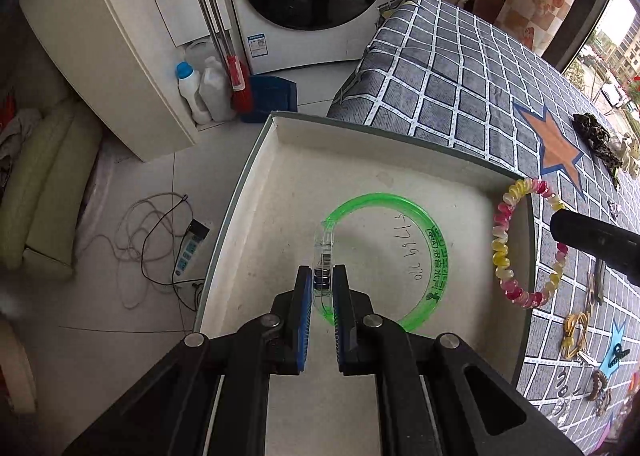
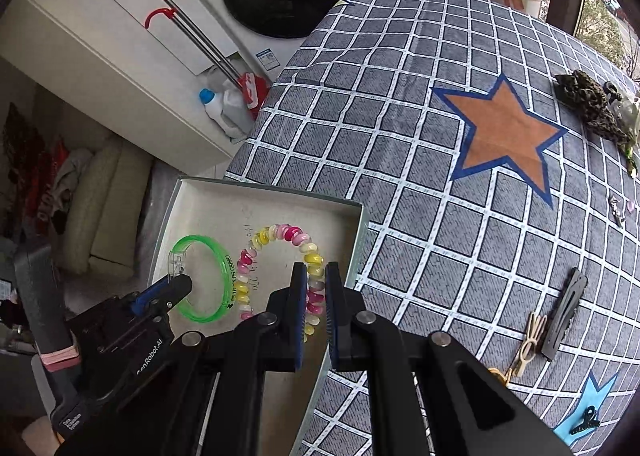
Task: Organize jewelry
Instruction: 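Lower the bangle into the white tray while right releases the beaded bracelet there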
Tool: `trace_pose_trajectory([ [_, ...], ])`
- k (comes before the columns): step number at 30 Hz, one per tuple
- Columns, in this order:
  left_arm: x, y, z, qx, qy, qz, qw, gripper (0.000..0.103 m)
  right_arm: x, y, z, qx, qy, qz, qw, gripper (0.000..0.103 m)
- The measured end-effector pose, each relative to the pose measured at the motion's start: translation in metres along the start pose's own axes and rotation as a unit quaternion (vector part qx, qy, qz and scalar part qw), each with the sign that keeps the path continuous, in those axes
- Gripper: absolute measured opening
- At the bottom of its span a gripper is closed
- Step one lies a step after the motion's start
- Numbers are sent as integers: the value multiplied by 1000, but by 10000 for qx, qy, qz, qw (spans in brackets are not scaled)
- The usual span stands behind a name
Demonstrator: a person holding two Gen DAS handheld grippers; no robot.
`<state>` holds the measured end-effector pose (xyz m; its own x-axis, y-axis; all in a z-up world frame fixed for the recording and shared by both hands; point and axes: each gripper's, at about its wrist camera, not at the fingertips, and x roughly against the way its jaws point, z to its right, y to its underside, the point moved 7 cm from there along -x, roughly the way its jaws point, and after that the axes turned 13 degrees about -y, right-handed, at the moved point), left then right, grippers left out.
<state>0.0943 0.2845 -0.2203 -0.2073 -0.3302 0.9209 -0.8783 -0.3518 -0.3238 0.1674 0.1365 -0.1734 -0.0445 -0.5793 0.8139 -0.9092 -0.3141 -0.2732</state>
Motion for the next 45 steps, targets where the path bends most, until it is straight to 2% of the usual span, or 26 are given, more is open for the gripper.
trace_pose_trajectory([
  [14,-24,-2,9,-279,-192,-4,9994,17,-57,-8,2,228,300,-395,9985,10],
  [23,-24,-3,12,-469,-372,12,9982,17,-72,-1,10,176,423,-629,9970,11],
  [25,-23,-2,11,-489,-397,-9,9980,17,-73,-2,9,200,393,-648,9969,16],
  [29,-21,-1,12,-538,-416,-49,9977,17,-72,-5,4,184,280,-590,9977,38],
  [35,-14,1,10,-578,-428,-61,9974,17,-50,-18,-6,122,56,-307,9994,40],
  [38,-10,3,10,-637,-403,-68,9971,17,-30,-19,-6,60,55,-126,9999,49],
  [45,-6,5,11,-800,-357,-142,9961,18,6,-3,10,-259,133,-52,9996,50],
])
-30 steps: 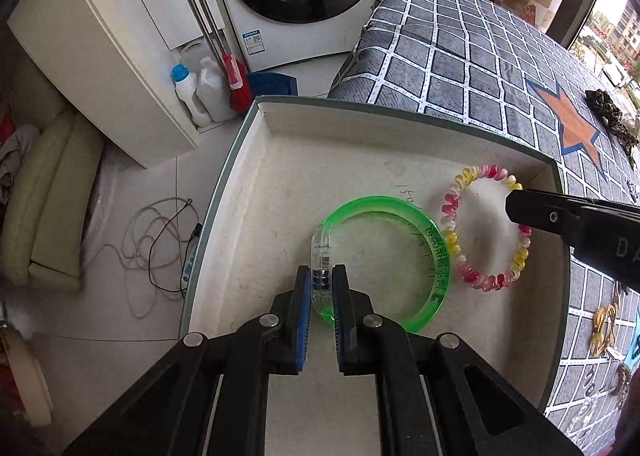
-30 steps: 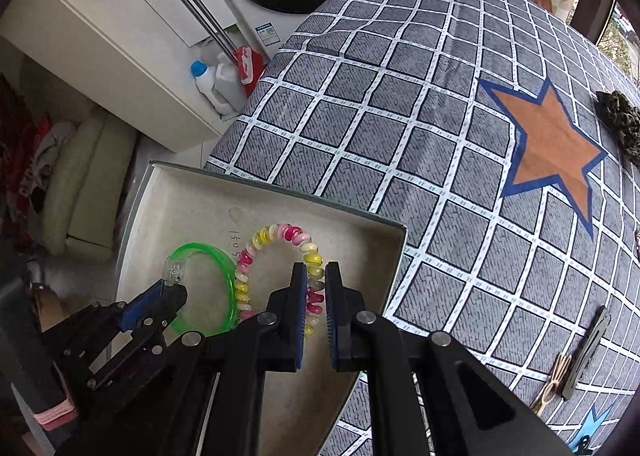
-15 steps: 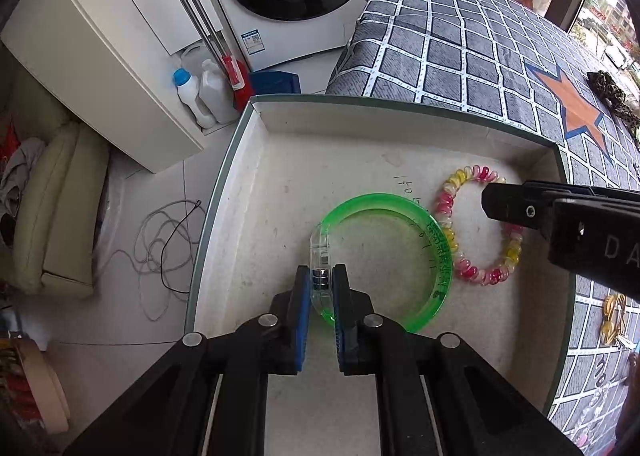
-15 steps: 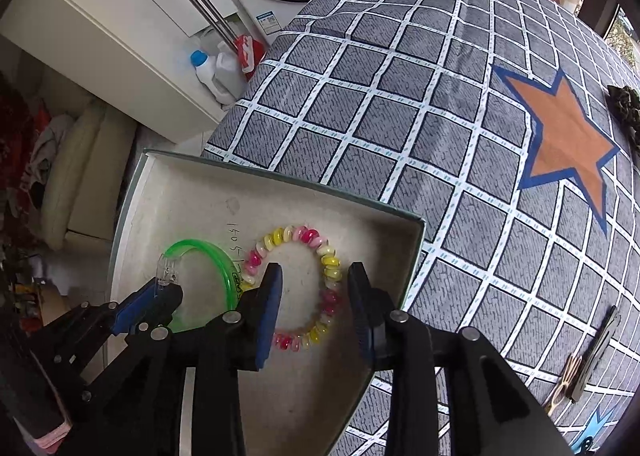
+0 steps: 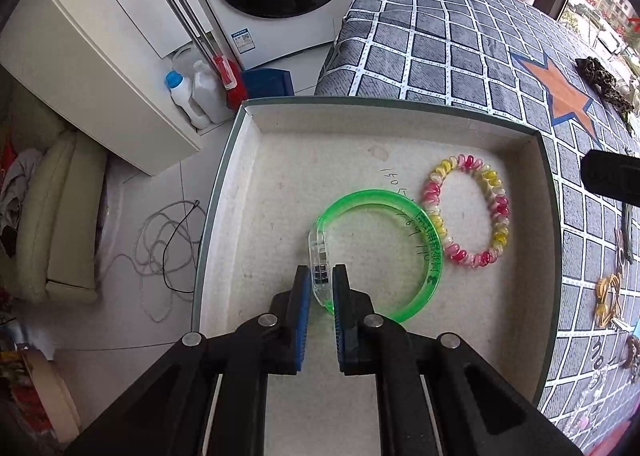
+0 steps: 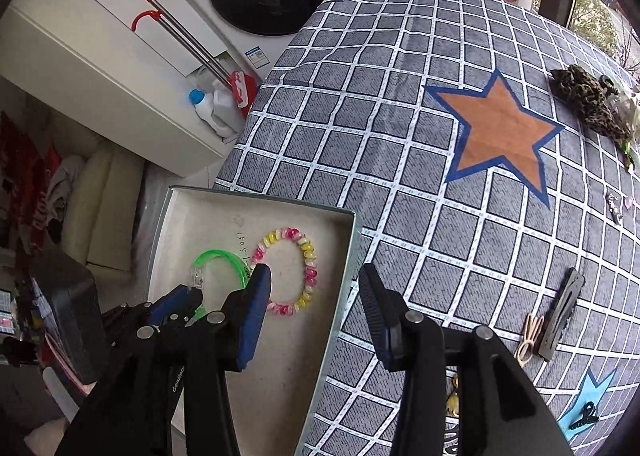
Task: Organize jewelry
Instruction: 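Lower the bangle into the white tray while right releases the beaded bracelet there, then grasp the black claw clip with left while right grasps the braided bracelet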
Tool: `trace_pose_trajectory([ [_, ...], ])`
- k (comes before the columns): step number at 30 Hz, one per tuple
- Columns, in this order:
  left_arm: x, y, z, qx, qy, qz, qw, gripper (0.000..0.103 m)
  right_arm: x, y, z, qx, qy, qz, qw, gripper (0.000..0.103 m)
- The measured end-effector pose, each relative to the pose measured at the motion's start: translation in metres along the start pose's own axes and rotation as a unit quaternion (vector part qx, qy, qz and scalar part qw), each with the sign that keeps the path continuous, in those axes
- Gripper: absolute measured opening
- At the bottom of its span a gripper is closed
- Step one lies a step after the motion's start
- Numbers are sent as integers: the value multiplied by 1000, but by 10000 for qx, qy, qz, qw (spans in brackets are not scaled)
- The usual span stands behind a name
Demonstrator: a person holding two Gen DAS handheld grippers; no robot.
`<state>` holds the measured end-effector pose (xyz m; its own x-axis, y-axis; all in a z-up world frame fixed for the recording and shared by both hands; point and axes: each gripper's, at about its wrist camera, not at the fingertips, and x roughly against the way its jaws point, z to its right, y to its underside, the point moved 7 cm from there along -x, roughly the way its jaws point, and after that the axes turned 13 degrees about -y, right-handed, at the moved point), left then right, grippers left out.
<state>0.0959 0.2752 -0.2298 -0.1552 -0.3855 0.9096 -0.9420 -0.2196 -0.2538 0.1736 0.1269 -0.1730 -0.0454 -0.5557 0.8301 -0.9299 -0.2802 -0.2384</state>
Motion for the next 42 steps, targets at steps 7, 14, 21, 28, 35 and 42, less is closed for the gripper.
trace_pose_trajectory([
  [7,22,-2,-5,70,-133,272,9995,103,30,29,24,-369,124,3,9992,50],
  [14,46,-5,0,-139,-70,384,9991,103,53,62,52,-886,310,-62,9956,57],
  [21,84,5,37,-714,289,473,9959,103,76,99,77,-1164,510,-227,9916,67],
  [28,117,22,92,-1276,655,451,9886,103,111,136,113,-1726,672,-86,9827,80],
  [35,134,30,145,-1777,891,388,9793,103,152,171,158,-2342,922,205,9676,88],
  [42,142,31,182,-2038,866,398,9744,103,180,211,200,-2975,1005,335,9488,88],
])
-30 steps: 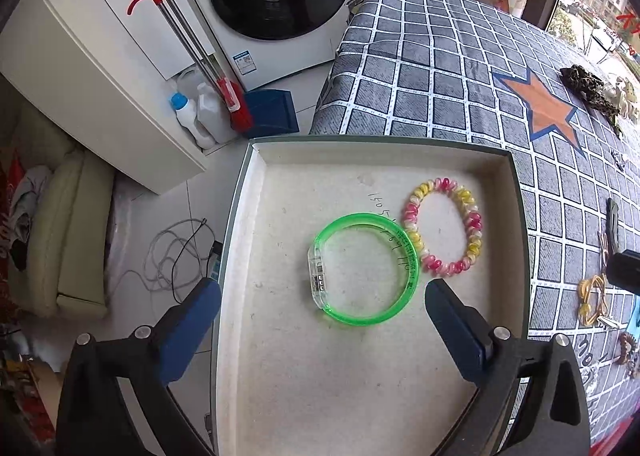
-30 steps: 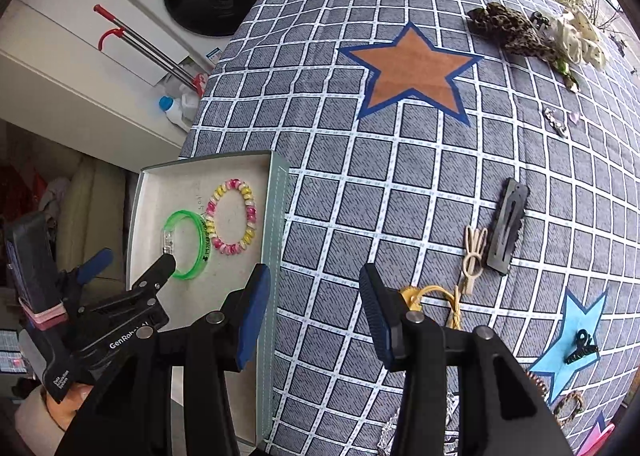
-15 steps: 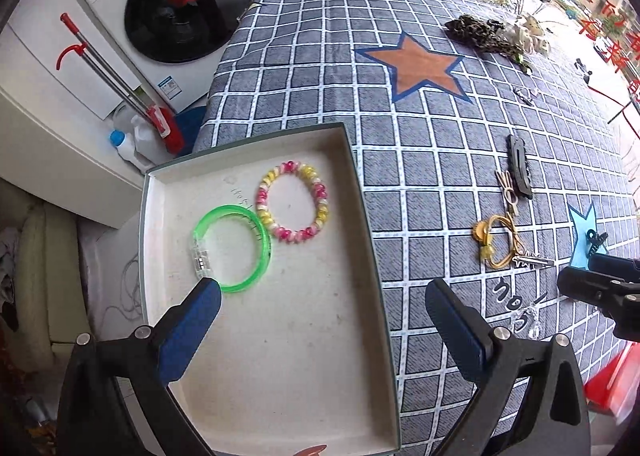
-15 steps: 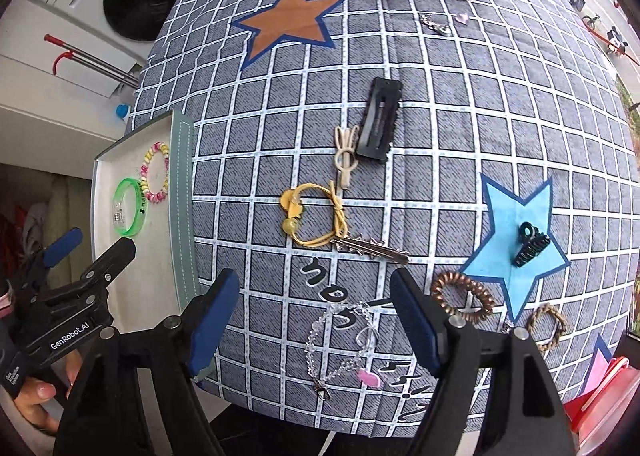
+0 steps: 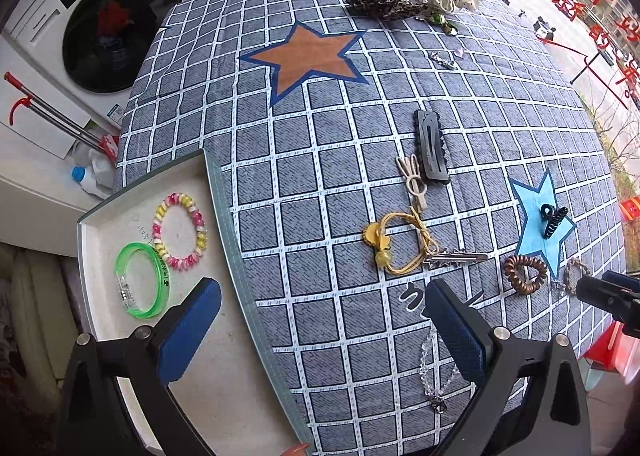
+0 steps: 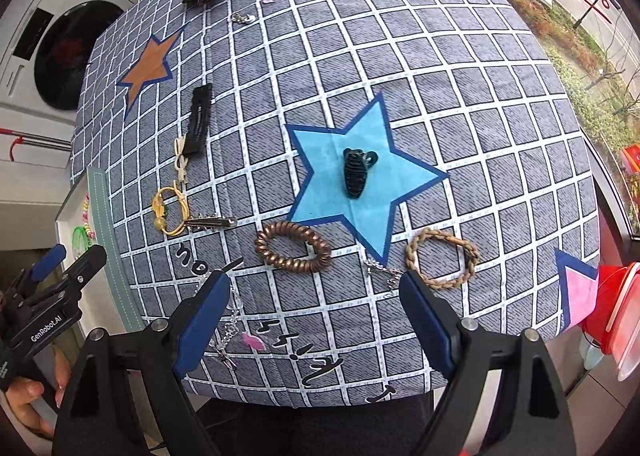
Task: Organize jewelry
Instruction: 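Grasp the black claw clip with left while right grasps the braided bracelet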
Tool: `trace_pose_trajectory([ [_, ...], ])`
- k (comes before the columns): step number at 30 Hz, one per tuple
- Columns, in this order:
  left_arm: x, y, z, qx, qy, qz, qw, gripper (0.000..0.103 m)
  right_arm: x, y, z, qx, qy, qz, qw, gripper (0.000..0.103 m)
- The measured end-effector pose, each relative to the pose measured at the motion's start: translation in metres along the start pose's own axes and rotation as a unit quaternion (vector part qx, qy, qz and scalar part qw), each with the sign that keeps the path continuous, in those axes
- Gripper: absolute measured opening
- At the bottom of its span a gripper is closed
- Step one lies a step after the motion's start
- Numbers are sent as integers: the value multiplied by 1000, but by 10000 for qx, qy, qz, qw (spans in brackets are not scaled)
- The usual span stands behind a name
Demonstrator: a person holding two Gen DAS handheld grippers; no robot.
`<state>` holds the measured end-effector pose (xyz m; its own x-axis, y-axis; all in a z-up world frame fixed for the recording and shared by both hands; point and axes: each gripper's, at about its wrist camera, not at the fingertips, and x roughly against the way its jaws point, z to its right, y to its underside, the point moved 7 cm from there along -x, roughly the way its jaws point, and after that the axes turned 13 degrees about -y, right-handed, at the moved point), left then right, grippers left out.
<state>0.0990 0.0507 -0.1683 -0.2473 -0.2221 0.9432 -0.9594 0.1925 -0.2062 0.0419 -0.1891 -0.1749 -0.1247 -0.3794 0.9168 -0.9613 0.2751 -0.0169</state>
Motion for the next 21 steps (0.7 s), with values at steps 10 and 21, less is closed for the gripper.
trace_pose_trajectory([
  [10,5,-7,79,-725,402,-16,9966,103,6,13,81,-741,430,-9,9963,88],
  [21,13,-28,182,-1379,789,198,9871,103,1,14,120,-736,724,55,9946,88],
])
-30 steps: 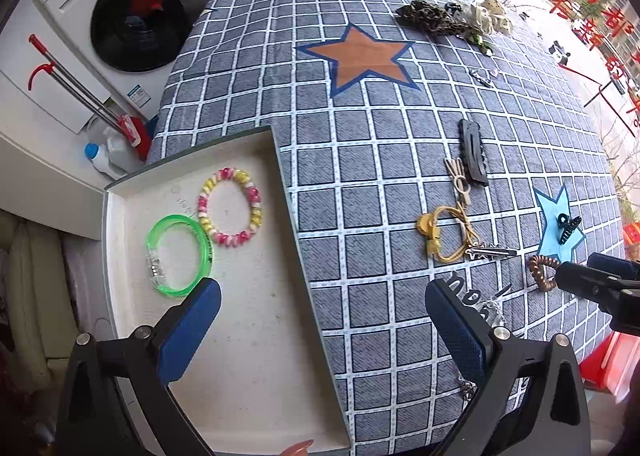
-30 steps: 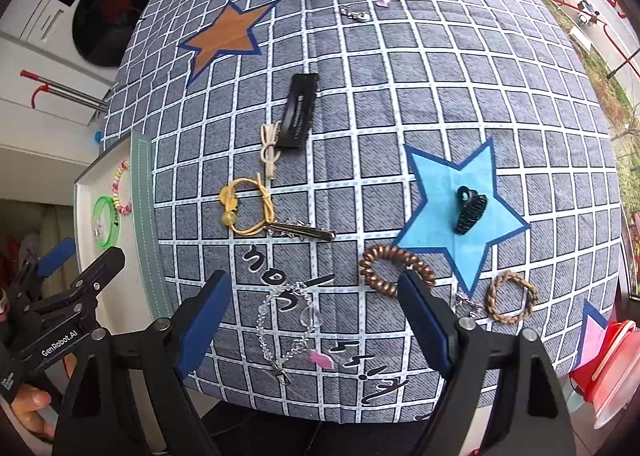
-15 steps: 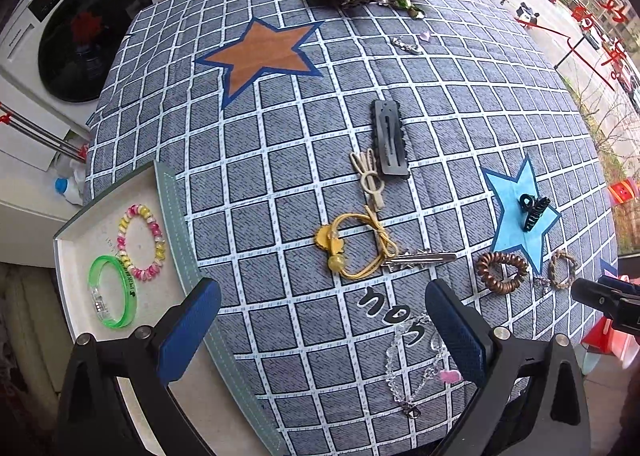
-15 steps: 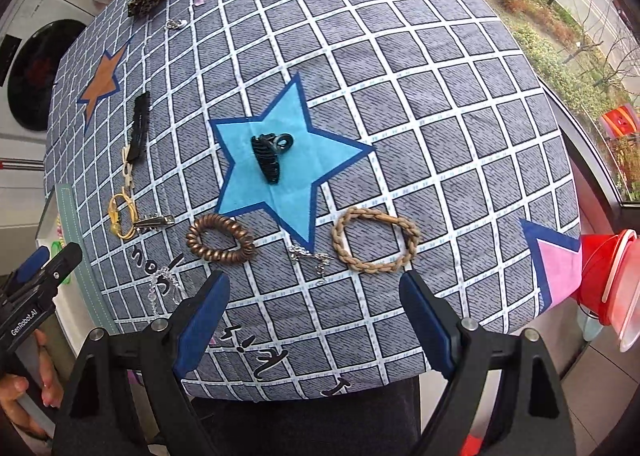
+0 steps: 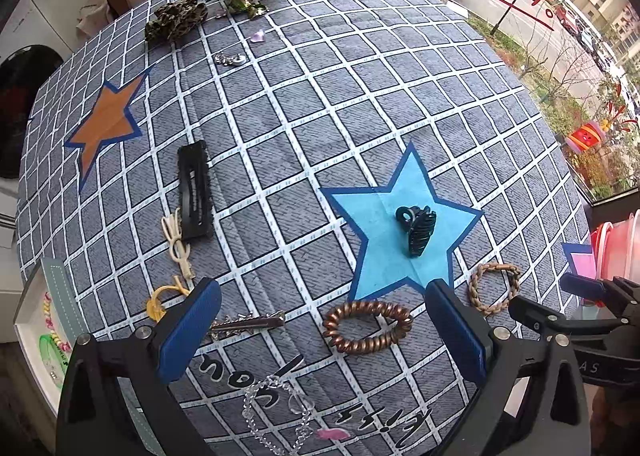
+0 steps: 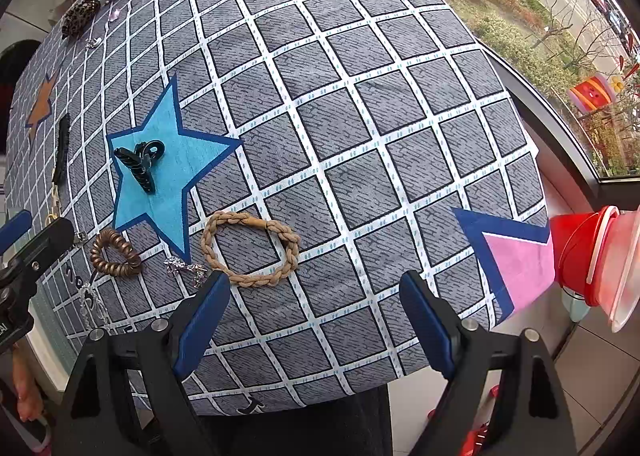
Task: Organize jewelry
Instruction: 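Grasp the black claw clip with left while right grasps the braided bracelet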
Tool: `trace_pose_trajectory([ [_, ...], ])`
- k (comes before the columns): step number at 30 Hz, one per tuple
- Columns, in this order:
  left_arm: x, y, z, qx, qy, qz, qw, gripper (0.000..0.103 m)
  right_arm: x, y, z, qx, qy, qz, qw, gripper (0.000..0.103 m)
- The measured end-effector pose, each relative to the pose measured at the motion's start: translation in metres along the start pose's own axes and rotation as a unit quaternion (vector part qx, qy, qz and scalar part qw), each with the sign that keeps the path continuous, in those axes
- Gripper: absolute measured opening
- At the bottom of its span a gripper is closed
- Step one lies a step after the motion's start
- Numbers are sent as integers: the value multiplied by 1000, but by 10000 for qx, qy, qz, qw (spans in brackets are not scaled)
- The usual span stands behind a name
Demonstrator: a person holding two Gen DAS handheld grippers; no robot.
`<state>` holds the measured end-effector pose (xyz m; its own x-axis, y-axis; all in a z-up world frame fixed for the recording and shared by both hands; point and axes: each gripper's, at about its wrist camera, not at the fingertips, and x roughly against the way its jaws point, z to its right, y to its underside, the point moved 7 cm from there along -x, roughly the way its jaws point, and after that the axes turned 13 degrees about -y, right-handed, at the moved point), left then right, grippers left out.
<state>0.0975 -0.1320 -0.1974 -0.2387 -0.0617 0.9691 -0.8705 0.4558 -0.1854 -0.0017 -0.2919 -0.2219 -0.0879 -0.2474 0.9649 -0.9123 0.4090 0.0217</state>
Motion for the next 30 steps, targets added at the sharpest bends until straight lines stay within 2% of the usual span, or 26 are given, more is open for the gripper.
trace_pose_trajectory([
  [4,-10,-10,22,-69,74,-28,9999,103,-6,-2,3,157,0,33,9999,87],
  [9,-24,-18,39,-49,60,-108,9999,103,-15,-5,8,295,-20,86,9995,78],
  [11,-30,-20,42,-27,16,-168,9999,96,-15,-9,4,324,-20,89,9994,73],
  [15,-41,-23,45,33,-95,-246,9996,96,-16,-6,11,398,27,205,9990,72],
  [17,-44,-26,48,20,-165,-253,9995,84,-18,-7,1,462,87,260,9986,70],
  [21,-47,-28,54,-28,-240,-205,9995,83,-26,-7,-7,699,269,329,9966,66],
  [24,-44,-28,69,-50,-227,-117,9997,69,-27,-2,-15,867,302,356,9951,57],
  [26,-41,-30,78,-98,-217,-74,9997,53,-30,4,-23,974,318,361,9941,48],
  [30,-32,-34,81,-140,-148,-64,9998,27,-36,11,-31,1002,299,321,9940,41],
])
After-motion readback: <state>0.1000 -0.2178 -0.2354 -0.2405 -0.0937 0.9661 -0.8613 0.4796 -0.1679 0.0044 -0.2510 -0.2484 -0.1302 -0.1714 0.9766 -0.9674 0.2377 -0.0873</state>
